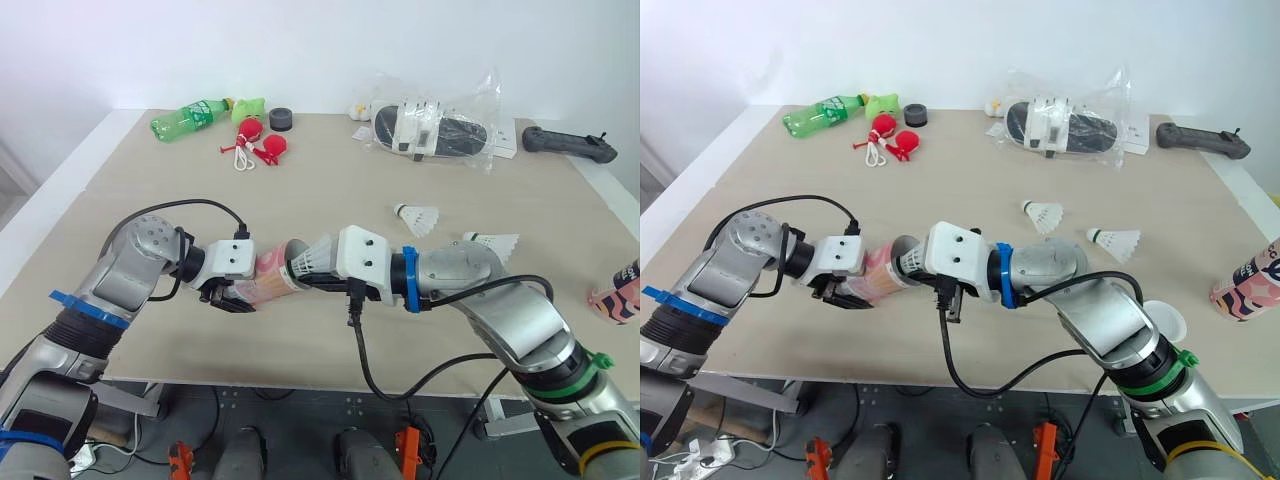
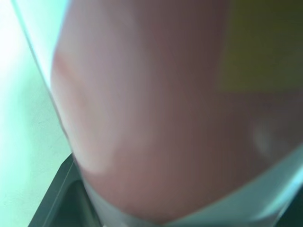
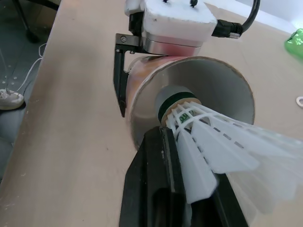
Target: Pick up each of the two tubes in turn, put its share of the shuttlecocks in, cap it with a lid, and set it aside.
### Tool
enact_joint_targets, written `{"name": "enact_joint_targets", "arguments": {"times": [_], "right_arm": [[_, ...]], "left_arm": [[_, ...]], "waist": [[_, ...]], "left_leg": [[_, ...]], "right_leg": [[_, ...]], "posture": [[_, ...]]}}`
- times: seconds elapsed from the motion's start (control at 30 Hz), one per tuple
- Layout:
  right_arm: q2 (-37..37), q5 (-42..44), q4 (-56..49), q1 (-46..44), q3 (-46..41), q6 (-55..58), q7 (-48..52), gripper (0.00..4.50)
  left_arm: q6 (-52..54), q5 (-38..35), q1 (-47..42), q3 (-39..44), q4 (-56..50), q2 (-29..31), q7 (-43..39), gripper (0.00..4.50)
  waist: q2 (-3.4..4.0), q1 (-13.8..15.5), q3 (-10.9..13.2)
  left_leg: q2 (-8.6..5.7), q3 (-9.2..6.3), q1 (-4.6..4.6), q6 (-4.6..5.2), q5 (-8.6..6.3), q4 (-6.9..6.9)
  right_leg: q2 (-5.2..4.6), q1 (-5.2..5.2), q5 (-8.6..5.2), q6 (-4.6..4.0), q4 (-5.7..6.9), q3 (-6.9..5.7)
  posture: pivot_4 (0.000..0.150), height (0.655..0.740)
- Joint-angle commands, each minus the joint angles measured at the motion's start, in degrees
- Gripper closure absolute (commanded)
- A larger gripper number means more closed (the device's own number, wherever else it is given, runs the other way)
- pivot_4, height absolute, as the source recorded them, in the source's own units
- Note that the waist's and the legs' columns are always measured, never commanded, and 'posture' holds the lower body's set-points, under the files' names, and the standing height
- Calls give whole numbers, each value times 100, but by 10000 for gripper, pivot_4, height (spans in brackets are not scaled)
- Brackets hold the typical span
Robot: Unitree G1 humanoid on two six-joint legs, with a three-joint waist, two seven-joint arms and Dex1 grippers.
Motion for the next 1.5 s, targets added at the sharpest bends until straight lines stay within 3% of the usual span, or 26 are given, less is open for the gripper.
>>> {"name": "enact_joint_targets", "arguments": {"times": [0.03, 0.1, 0.23, 0.4, 0.5, 0.63, 0.83, 1.5], "right_arm": [[96, 162, -174, -204, -267, 50, 102, 26923], [87, 245, -215, -224, -407, 119, 140, 15535], [-10, 684, -381, -111, -1046, 428, 193, 1404], [35, 2012, -464, 514, -3004, 1276, -189, 1404], [-6, 2151, -356, 856, -3611, 1406, -556, 1404], [-5, 933, 442, 1236, -3156, 1129, -1625, 1404], [906, -224, 1844, 1231, -2792, 378, -3105, 1404], [1984, -1184, 7012, -833, -2595, -2552, -3488, 1404]], "left_arm": [[28, -7, 132, -162, -59, -76, -21, 16293], [29, -4, 130, -163, -55, -81, -17, 16293], [33, -6, 143, -165, -57, -106, 3, 16293], [47, -15, 202, -136, -78, -99, 33, 16293], [48, -23, 230, -133, -95, -94, 49, 16293], [63, -21, 235, -136, -100, -113, 53, 16293], [67, -16, 224, -152, -93, -140, 64, 16293], [271, -29, 321, -82, -330, -95, 116, 16293]], "waist": [[0, 3, 0], [0, 5, 0], [0, 8, 0], [-2, 40, 0], [-2, 36, 0], [2, 6, -1], [3, 1, -1], [8, -18, 1]], "left_leg": [[0, 0, 0, 0, 0, 0], [-1, 0, -1, 0, 0, 0], [-1, 0, -1, 0, 0, 0], [-2, -1, 0, 0, 0, 0], [-1, -4, -1, 0, 0, 1], [0, 2, 13, 0, 0, 1], [-3, 10, 10, 4, 2, 1], [-8, 8, 8, 3, 2, -6]], "right_leg": [[0, 0, -2, 1, 2, 0], [-1, 0, -4, 2, 2, 0], [-1, 0, -6, 2, 3, -1], [-3, 2, -6, 3, 5, -1], [-4, 7, -6, 2, 5, -8], [-2, 9, -15, -23, 8, -1], [-3, 5, -5, -9, 9, 9], [-6, 5, -4, 7, 8, 7]], "posture": [[1500, 7400], [1500, 7400], [1500, 7400], [1500, 7400], [1500, 7400], [1500, 7400], [1500, 7400], [1500, 7400]]}}
